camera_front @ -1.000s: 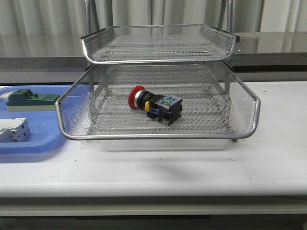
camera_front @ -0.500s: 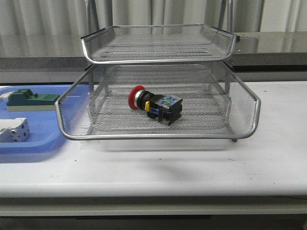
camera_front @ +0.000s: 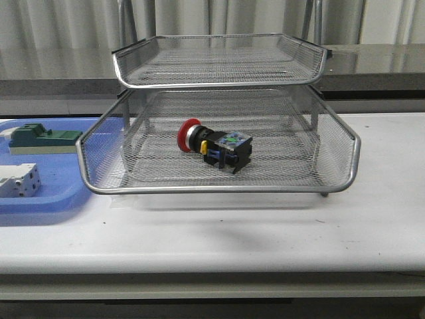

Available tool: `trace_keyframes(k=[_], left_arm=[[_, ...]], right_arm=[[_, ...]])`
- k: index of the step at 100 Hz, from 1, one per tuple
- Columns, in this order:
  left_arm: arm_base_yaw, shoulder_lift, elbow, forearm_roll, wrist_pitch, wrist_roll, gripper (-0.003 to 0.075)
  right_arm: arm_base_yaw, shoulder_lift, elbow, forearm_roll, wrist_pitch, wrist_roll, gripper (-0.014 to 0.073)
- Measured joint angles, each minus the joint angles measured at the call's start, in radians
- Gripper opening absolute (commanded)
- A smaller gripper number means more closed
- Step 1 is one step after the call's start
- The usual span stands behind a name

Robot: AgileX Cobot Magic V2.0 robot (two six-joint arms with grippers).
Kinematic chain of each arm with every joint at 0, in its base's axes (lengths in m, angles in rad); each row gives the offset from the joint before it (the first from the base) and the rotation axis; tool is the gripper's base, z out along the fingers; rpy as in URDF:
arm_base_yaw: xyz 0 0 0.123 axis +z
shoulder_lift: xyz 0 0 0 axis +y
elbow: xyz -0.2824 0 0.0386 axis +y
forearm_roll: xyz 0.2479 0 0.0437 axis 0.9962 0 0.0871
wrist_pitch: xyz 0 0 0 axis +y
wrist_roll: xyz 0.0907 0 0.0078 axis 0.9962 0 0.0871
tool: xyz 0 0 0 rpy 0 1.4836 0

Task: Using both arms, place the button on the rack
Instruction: 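Push the middle wire tray back into the rack with the right gripper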

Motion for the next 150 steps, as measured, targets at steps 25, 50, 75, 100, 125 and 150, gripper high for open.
trace_keyframes(k=[25,50,75,100,125,150], left_arm=[[0.0,0.0,0.0,0.0,0.0,0.0,-0.002],[0.0,0.0,0.0,0.0,0.0,0.0,-0.002],[0.0,0.0,0.0,0.0,0.0,0.0,-0.002],[0.0,0.0,0.0,0.0,0.0,0.0,-0.002],[0.0,0.0,0.0,0.0,0.0,0.0,-0.002],[0.0,0.0,0.0,0.0,0.0,0.0,-0.002]], right_arm=[[0.177,0.228,-0.005,0.065,-0.102,-0.247,-0.0067],[0.37,0.412,-0.008,0.07,-0.311,-0.327,-0.0067],[0.472,0.605,-0.063,0.066,-0.472,-0.339,-0.0067],[0.473,0.74,-0.183,-0.003,-0.513,-0.341,-0.0067],[0.388,0.837,-0.306,-0.058,-0.514,-0.342,-0.0067],[0.282,0.9,-0.418,-0.076,-0.479,-0.34,-0.0067]])
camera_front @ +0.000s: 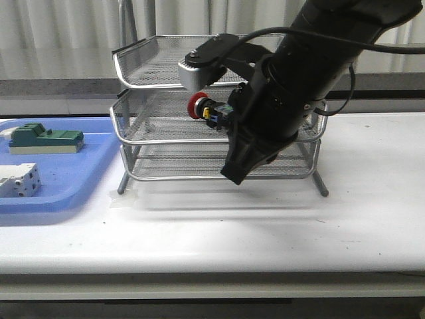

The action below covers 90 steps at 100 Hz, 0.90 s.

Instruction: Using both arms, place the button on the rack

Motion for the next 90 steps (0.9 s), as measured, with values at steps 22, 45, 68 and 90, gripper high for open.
trace_keyframes(k=[22,45,68,90], left_arm=[[0.0,0.0,0.0,0.0,0.0,0.0,-0.002],[0.0,0.0,0.0,0.0,0.0,0.0,-0.002],[0.0,0.0,0.0,0.0,0.0,0.0,-0.002],[0.0,0.0,0.0,0.0,0.0,0.0,-0.002]], right_arm=[[-0.008,-0.04,-0.015,0.038,0.084,0.0,-0.0064],[-0.036,-0.199,0.004,0.093,0.14,0.06,-0.0057],[-0.18,-0.426,0.124,0.095,0.125,0.164,-0.0057],[-0.364,-0.724,0.303,0.095,0.095,0.237,-0.0057]])
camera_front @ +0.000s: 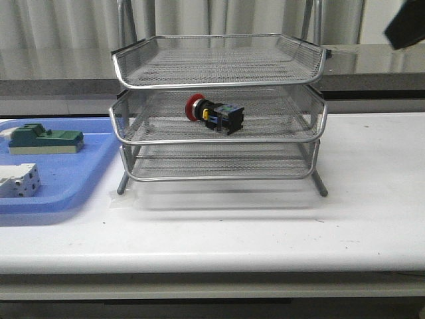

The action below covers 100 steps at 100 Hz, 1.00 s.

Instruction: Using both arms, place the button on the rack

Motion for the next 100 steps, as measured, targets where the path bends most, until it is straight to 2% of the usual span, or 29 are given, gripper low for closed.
trace_keyframes(k=[30,52,100], left_arm=[[0.0,0.0,0.0,0.0,0.0,0.0,-0.002],[0.0,0.0,0.0,0.0,0.0,0.0,-0.002],[0.0,0.0,0.0,0.0,0.0,0.0,-0.002]], right_arm=[[-0.127,-0.398,0.257,0.0,0.0,0.044,-0.0057],[-0.149,-0.618,0.365,0.002,0.012,0.052,-0.0057],[-0.15,-0.676,0.378,0.002,0.044,0.054,-0.0057]])
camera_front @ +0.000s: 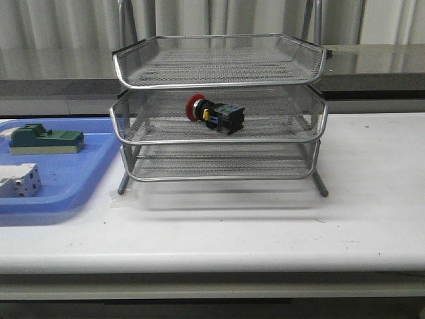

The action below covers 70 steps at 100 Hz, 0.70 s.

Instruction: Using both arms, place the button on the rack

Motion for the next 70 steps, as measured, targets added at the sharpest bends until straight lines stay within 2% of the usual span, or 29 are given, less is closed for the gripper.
trace_keyframes(k=[41,52,70], left_arm=[[0.0,0.0,0.0,0.0,0.0,0.0,-0.002],[0.0,0.0,0.0,0.0,0.0,0.0,-0.002],[0.0,0.0,0.0,0.0,0.0,0.0,-0.002]], right_arm=[[0.0,-0.026,0.054,-0.005,-0.051,0.023,-0.0057],[0.0,-0.085,0.111,-0.064,-0.105,0.123,-0.0057],[0.0,-0.213,0.217,-0.255,-0.175,0.369,-0.0057]])
